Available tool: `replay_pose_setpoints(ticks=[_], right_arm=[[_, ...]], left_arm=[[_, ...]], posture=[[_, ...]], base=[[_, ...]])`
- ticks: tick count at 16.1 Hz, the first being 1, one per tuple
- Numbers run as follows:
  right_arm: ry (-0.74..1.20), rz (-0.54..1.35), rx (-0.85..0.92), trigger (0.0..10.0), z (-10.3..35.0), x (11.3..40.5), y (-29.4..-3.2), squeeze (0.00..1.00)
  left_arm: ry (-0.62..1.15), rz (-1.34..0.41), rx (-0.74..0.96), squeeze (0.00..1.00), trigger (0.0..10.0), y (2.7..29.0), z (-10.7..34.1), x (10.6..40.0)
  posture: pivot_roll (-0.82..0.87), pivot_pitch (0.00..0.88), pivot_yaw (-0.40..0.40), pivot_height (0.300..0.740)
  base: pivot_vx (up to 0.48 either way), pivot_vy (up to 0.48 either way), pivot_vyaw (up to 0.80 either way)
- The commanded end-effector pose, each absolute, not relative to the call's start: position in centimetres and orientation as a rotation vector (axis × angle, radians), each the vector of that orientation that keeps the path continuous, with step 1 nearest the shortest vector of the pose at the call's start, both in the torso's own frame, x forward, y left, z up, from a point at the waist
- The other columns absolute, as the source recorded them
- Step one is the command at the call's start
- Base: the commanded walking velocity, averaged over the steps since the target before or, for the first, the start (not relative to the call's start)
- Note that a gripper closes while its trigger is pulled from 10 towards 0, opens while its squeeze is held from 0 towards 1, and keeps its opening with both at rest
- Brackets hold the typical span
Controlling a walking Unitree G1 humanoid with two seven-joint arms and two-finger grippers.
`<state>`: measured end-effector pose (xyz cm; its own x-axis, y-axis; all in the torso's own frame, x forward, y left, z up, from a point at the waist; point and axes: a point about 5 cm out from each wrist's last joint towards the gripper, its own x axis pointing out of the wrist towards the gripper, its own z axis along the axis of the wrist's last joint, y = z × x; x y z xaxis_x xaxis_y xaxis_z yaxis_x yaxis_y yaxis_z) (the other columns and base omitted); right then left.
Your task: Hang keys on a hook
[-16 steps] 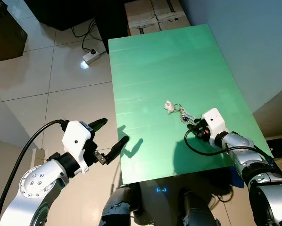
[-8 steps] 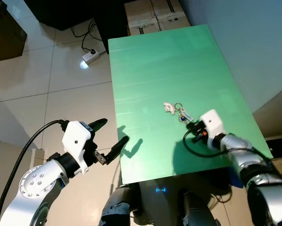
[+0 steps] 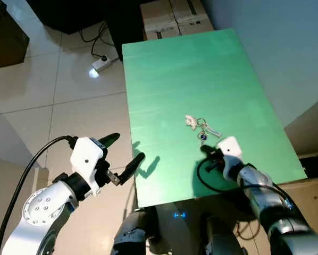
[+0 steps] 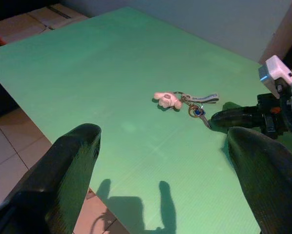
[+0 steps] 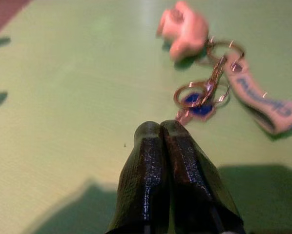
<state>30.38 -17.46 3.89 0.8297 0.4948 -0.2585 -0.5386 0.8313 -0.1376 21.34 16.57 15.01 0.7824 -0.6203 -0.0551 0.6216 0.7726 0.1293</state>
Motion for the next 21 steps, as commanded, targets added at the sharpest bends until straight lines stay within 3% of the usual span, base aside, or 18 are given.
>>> replay_pose_setpoints(ticks=[1, 7, 8, 9, 10, 15, 21], right_arm=[[0.206, 0.544, -0.192, 0.0, 3.4, 29.6, -17.1, 0.0], [0.132, 0.463, -0.201, 0.0, 4.2, 28.6, -16.2, 0.0], [0.123, 0.365, -0.241, 7.5, 4.6, 29.3, -16.8, 0.0], [0.126, 0.319, -0.236, 10.0, 4.7, 29.8, -17.2, 0.0], [0.138, 0.263, -0.201, 10.0, 5.1, 30.6, -17.6, 1.0], [0.27, 0.246, -0.138, 10.0, 6.0, 33.8, -16.2, 1.0], [0.339, 0.271, -0.192, 10.0, 5.9, 34.4, -14.6, 1.0]], left_arm=[[0.032, -0.666, 0.149, 0.0, 10.0, 16.6, 14.5, 21.2], [0.029, -0.662, 0.155, 0.0, 10.0, 16.7, 14.6, 21.1], [0.029, -0.666, 0.158, 0.0, 10.0, 16.6, 14.6, 21.1], [0.028, -0.668, 0.159, 0.0, 10.0, 16.6, 14.6, 21.1], [0.028, -0.671, 0.162, 0.0, 10.0, 16.6, 14.6, 21.1], [0.026, -0.684, 0.171, 0.0, 10.0, 16.4, 14.6, 20.8], [0.029, -0.668, 0.17, 0.0, 10.0, 16.6, 14.7, 20.4]], posture=[[0.09, 0.297, 0.103, 0.74], [0.1, 0.297, 0.108, 0.74], [0.1, 0.294, 0.117, 0.74], [0.1, 0.292, 0.117, 0.74], [0.1, 0.286, 0.118, 0.74], [0.1, 0.275, 0.11, 0.74], [0.11, 0.279, 0.094, 0.74]], base=[[0.0, 0.0, 0.0], [0.0, 0.0, 0.0], [0.0, 0.0, 0.0], [0.0, 0.0, 0.0], [0.0, 0.0, 0.0], [0.0, 0.0, 0.0], [0.0, 0.0, 0.0]])
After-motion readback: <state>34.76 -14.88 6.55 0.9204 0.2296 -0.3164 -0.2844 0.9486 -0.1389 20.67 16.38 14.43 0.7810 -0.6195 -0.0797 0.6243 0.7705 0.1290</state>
